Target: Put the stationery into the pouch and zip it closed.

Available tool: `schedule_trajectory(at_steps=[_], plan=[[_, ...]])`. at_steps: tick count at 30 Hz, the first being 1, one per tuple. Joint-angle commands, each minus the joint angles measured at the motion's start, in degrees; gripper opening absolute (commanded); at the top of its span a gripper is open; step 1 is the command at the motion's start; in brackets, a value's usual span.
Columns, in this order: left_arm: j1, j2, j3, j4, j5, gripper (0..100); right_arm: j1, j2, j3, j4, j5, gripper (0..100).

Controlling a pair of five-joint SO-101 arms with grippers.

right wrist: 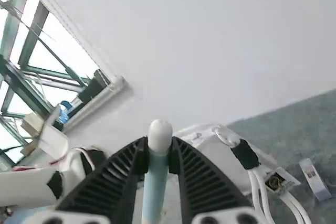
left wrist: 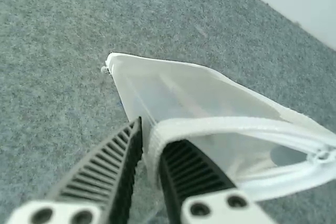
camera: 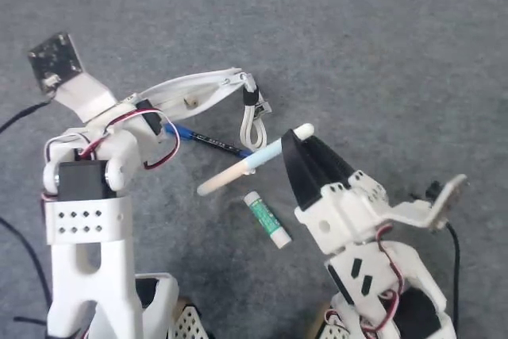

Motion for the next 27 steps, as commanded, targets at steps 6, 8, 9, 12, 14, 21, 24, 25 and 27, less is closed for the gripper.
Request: schedule_trajectory(at_steps=[6, 8, 9, 12, 14, 21, 24, 25, 27], plan=[[-0.2, 0.4, -0.4, -1.1, -0.4, 1, -0.4, -0.7, -0.4, -5.2, 4.3, 0.6], [-0.2, 0.4, -0.4, -1.1, -0.4, 1, -0.4, -0.7, -0.4, -6.8, 6.2, 0.6], [-0.2, 0.4, -0.4, -1.1, -0.4, 1, -0.4, -0.7, -0.4, -7.7, 6.7, 0.6], [-0.2, 0.4, -0.4, -1.1, -0.4, 1, -0.4, -0.7, -0.4, -10.6, 7.3, 0.6], [-0.2, 0.4, -0.4, -1.1, -0.4, 1, -0.4, -0.7, -0.4, -12.4, 7.5, 0.6], [-0.2, 0.4, -0.4, -1.2, -0.4, 1, -0.4, -0.7, -0.4, -14.1, 14.2, 0.6], [-0.2, 0.4, -0.4, -1.2, -0.4, 1, -0.4, -0.7, -0.8, -14.3, 16.3, 0.6], [-0.1, 0.4, -0.4, -1.2, -0.4, 1, -0.5, -0.7, -1.0, -15.0, 16.4, 0.6], [-0.1, 0.4, -0.4, -1.2, -0.4, 1, -0.5, -0.7, -1.0, -18.0, 16.5, 0.6]])
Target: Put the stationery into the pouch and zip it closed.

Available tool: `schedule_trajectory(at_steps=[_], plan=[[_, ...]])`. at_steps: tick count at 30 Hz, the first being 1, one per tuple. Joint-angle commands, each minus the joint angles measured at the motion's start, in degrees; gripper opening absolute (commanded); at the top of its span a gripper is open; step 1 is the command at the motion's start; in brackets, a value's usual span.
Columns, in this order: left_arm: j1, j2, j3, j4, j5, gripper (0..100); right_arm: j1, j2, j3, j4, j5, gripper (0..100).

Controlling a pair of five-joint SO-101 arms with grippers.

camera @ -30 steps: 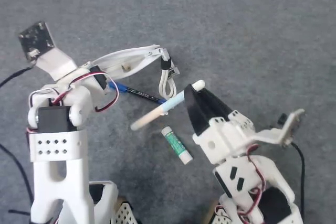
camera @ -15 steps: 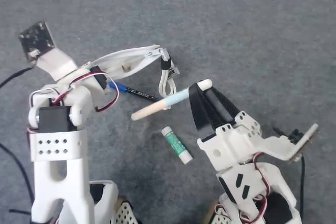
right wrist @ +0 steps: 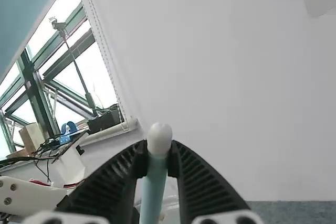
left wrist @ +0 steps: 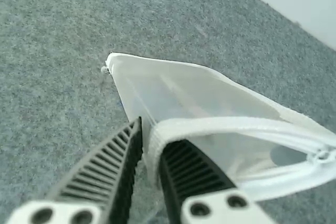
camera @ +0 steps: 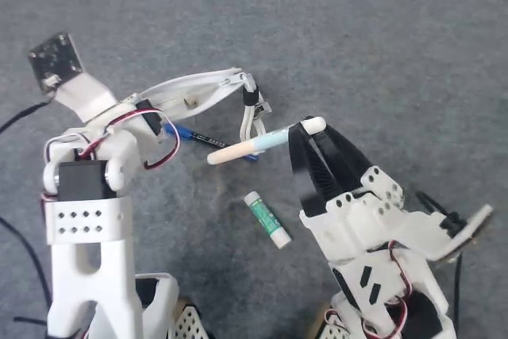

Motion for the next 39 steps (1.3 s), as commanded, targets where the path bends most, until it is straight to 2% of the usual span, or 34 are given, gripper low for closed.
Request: schedule_trajectory(at_steps=[1, 16, 31, 35, 39], plan=[[-0.1, 0.4, -0.4, -1.2, -0.4, 1, -0.6, 0.2, -1.1, -6.4, 1.7, 0.6], [-0.1, 0.4, -0.4, -1.1, -0.4, 1, -0.5, 0.8, -1.4, -22.5, 1.8, 0.6], [-0.1, 0.2, -0.4, -1.4, -0.4, 1, -0.5, 1.1, -1.4, -29.4, 1.8, 0.6], [-0.1, 0.2, -0.4, -1.4, -0.3, 1, -0.4, 5.3, -1.4, -32.4, 6.9, 0.6], [-0.1, 0.2, -0.4, -1.4, -0.3, 1, -0.4, 11.9, -1.4, -37.1, 8.3, 0.6]])
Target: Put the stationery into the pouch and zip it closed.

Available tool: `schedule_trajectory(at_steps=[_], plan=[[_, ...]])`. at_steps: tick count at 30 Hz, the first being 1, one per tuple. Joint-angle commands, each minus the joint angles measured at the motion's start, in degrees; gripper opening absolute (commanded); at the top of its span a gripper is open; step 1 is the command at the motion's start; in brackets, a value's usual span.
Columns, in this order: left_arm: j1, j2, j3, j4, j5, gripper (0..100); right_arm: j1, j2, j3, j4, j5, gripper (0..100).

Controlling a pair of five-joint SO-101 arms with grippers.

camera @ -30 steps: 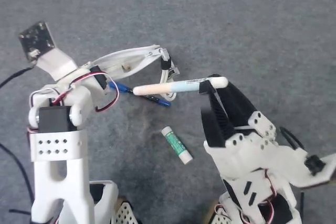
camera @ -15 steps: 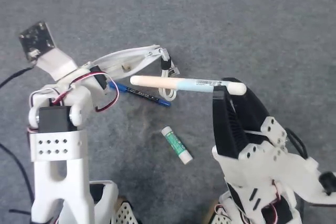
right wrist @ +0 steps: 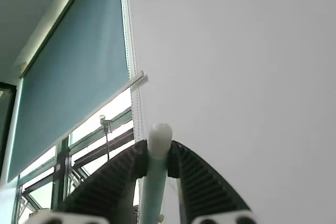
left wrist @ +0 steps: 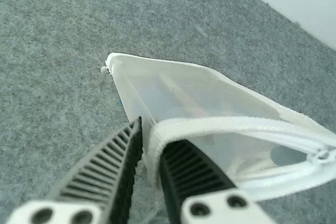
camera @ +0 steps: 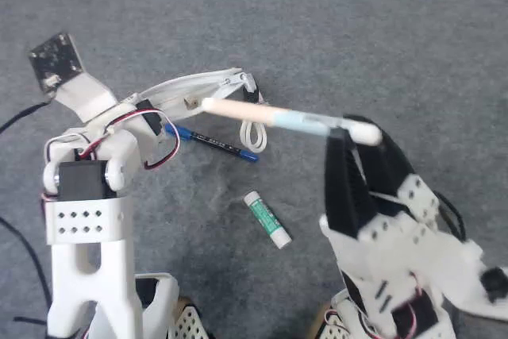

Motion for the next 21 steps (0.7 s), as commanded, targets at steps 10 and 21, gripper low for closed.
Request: schedule_trajectory(at_steps=[10, 21], plan=[[-0.1, 0.4, -0.4, -1.4, -0.3, 1, -0.2, 19.8, -1.3, -6.7, 5.4, 0.6], [-0.1, 0.4, -0.4, -1.4, -0.3, 1, -0.3, 36.5, -1.0, -16.5, 6.9, 0.6]])
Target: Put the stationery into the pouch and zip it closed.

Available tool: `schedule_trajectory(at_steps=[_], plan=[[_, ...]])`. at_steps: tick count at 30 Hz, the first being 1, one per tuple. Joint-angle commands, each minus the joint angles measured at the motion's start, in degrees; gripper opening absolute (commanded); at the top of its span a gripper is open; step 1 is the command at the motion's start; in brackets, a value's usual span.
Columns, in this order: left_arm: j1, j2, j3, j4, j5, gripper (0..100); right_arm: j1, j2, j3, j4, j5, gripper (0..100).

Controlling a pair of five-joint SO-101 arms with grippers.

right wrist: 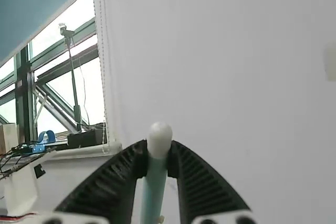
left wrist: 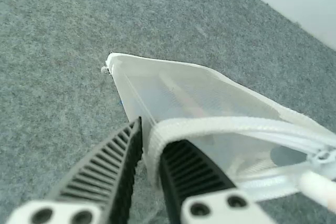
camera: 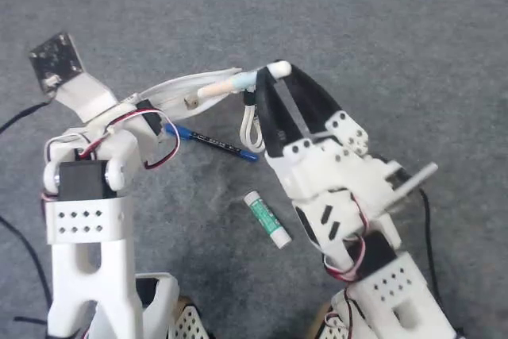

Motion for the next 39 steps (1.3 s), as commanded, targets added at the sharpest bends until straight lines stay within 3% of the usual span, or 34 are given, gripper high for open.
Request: schedule_trajectory(at_steps=[1, 11, 20, 25, 31, 39], plan=[[-0.1, 0.4, -0.4, -1.4, -0.3, 1, -0.2, 7.1, -1.1, -4.4, 1.0, 0.6], [-0.1, 0.4, -0.4, -1.4, -0.3, 1, -2.2, 19.0, -1.1, -9.1, 1.3, 0.6], [-0.1, 0.4, -0.4, -1.4, -0.3, 1, -11.7, 29.6, -1.0, -9.5, 17.3, 0.6], [-0.1, 0.4, -0.4, -1.4, -0.3, 1, -12.1, 32.7, -1.3, -9.5, 17.7, 1.2], [-0.2, 0.2, -0.4, -1.2, -0.4, 1, -12.1, 32.9, -0.9, -9.1, 17.6, 19.6], [-0.2, 0.4, -0.4, -1.4, -0.4, 1, -11.8, 27.3, 2.2, -8.9, 17.9, 17.0]])
